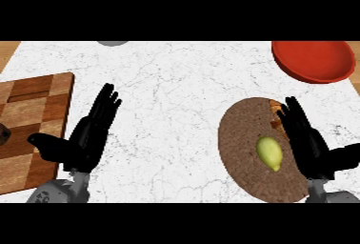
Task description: Pick the lemon from the placemat and place it in the bowl
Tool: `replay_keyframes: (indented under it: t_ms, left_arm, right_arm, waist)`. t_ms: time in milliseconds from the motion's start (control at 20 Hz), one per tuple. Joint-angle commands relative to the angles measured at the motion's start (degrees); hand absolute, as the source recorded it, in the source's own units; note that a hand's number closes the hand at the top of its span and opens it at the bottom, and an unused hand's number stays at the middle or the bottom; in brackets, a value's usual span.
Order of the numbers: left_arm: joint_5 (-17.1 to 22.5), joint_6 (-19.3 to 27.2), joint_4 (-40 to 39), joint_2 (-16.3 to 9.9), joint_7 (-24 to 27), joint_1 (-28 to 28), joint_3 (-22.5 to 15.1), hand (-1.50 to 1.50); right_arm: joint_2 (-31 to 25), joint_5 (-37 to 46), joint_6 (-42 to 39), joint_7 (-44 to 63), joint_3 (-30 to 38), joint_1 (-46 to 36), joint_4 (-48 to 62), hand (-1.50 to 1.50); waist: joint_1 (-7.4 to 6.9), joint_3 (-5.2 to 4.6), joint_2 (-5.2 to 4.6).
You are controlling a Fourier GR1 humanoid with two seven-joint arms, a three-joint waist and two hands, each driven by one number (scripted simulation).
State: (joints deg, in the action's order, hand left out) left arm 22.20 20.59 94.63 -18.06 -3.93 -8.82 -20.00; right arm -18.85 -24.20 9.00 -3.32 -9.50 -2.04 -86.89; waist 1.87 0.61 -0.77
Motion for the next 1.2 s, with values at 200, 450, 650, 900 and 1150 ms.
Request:
replay_keyframes:
  t_ms: [200, 450, 650, 900, 1150]
  left_arm:
    - [-4.64, -5.96, -0.99, -6.16, 2.07, 0.45, -2.28, 0.00]
    - [-4.38, -11.18, -0.95, -5.94, 2.39, -0.12, -5.45, 0.00]
    - [-4.34, -13.72, -3.07, -5.70, 1.82, -2.90, -3.42, 0.00]
    - [-5.99, -12.46, -5.36, -2.94, 2.15, -3.81, -4.40, 0.00]
    - [-5.80, -13.19, -4.73, -3.86, 2.91, -2.97, -3.92, 0.00]
  right_arm:
    - [2.43, 4.77, 3.55, -26.48, 8.05, 6.50, -11.83, 1.50]
    - [9.38, 12.53, 10.91, -43.03, 8.51, 13.65, -3.72, -1.50]
    - [7.95, 17.72, 13.69, -48.01, 10.25, 12.46, -1.83, -1.50]
    - [0.48, 31.03, 21.63, -36.67, 7.69, 14.09, -4.39, -1.50]
    - [-9.74, 43.26, 21.73, -19.72, 6.08, 21.90, -8.77, -1.50]
  waist:
    - [2.84, -0.48, 1.97]
    - [-0.46, -0.45, 0.80]
    - [-1.38, -0.60, 0.75]
    - [-1.34, -0.74, 0.71]
    - [-1.41, -1.11, 0.62]
